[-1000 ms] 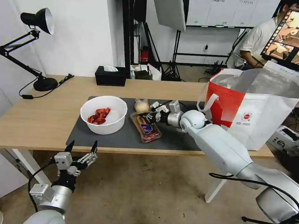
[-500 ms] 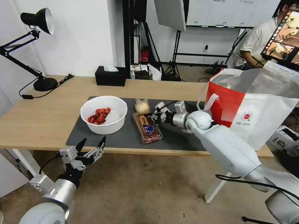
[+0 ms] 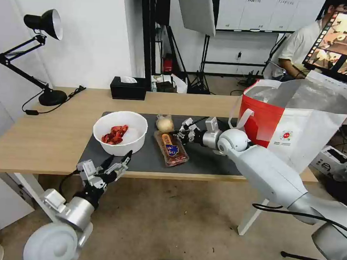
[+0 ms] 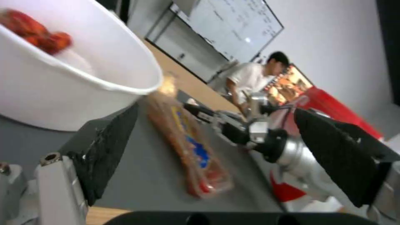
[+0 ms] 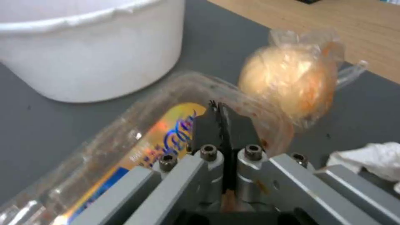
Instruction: Pick up the trash from the table and place it into the takeout bag.
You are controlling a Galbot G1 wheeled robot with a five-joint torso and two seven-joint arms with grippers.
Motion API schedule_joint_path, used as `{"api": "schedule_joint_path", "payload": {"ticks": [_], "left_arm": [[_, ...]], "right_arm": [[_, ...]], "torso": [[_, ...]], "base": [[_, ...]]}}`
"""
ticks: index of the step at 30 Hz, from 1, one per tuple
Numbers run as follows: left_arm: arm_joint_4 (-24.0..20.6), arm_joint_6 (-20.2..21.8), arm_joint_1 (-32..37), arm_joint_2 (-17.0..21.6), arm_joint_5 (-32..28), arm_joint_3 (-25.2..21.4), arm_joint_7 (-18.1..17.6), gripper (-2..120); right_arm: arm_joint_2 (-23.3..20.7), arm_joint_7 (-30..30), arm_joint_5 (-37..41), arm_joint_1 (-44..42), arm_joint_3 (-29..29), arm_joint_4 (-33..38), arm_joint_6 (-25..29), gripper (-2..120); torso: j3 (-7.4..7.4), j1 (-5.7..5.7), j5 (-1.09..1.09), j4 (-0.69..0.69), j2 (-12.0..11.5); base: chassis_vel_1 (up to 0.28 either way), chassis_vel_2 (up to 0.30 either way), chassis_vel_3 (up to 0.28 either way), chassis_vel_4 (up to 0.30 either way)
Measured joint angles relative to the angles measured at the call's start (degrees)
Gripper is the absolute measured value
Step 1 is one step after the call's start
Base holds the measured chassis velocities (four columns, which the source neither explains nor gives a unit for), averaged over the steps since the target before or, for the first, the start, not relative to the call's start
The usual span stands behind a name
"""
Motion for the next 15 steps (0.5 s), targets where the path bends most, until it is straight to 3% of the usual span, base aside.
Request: {"api": "schedule_joint_path", "payload": {"ticks": [6, 10, 15], "left_arm": [[1.0, 2.0, -2.9, 2.7, -6.9, 0.9, -1.4, 100], [2.0, 5.5, -6.8, 4.9, -18.7, 1.7, -3.8, 100], [3.9, 7.5, -10.2, 5.4, -23.4, 3.9, -4.2, 100]], "right_arm": [[0.7, 0.0, 0.0, 0.0, -0.1, -0.2, 0.0, 0], [1.0, 0.0, 0.0, 0.3, -0.3, -0.8, 0.0, 0], [1.1, -0.3, -0.1, 0.4, -0.4, -1.1, 0.0, 0]], "torso": [[0.0, 0.0, 0.0, 0.01, 0.0], [0.0, 0.0, 0.0, 0.0, 0.0], [0.0, 0.0, 0.0, 0.0, 0.0]], "base": [[0.0, 0.0, 0.0, 0.0], [0.0, 0.0, 0.0, 0.0], [0.0, 0.0, 0.0, 0.0]]}}
